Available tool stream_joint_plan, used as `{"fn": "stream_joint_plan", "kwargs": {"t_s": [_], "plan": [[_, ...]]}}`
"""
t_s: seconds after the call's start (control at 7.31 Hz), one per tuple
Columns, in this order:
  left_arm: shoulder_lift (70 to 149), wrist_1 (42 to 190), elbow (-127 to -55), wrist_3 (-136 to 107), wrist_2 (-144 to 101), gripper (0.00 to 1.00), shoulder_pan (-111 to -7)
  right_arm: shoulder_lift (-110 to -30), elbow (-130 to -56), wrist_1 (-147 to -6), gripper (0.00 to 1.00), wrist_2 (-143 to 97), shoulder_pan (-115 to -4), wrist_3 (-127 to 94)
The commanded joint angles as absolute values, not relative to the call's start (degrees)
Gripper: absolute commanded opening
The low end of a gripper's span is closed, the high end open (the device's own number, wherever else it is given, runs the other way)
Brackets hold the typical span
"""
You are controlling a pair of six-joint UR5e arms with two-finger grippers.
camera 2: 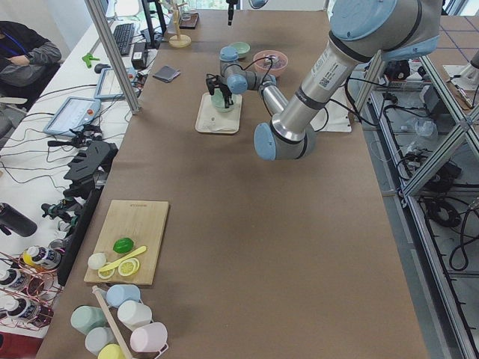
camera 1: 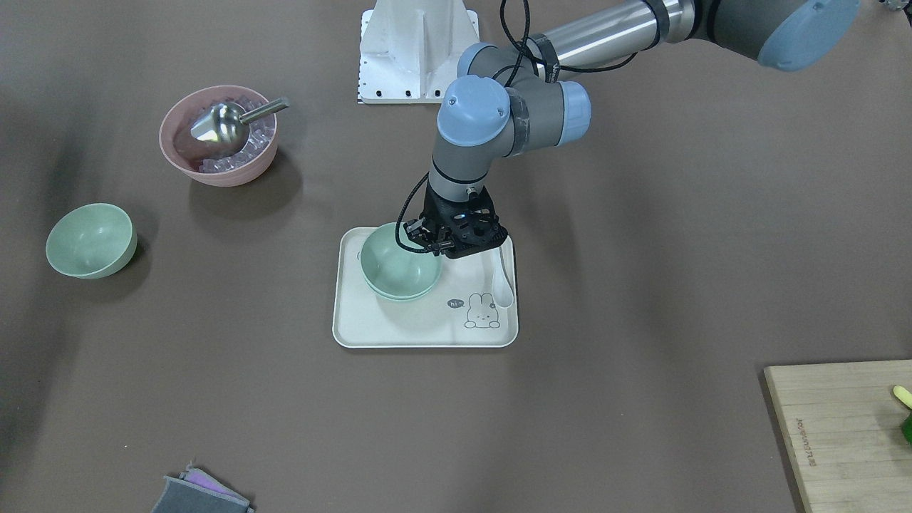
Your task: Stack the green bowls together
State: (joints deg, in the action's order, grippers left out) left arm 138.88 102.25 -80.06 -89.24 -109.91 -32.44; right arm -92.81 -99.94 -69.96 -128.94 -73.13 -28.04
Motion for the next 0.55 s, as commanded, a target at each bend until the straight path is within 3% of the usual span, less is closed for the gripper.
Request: {"fn": "stream_joint_plan", "kwargs": {"t_s": [0.0,0.41], "plan": [[138.87,102.39,-80.24,-89.03,-109.86,0.0,-32.43,-92.81,-99.93,-69.96,1.0,-128.94,-73.13,-28.04],[138.87,102.3,-81.21,-88.95,-109.95,0.0,-32.43,-92.81,-99.93,-69.96,1.0,-128.94,-73.13,-28.04]]}}
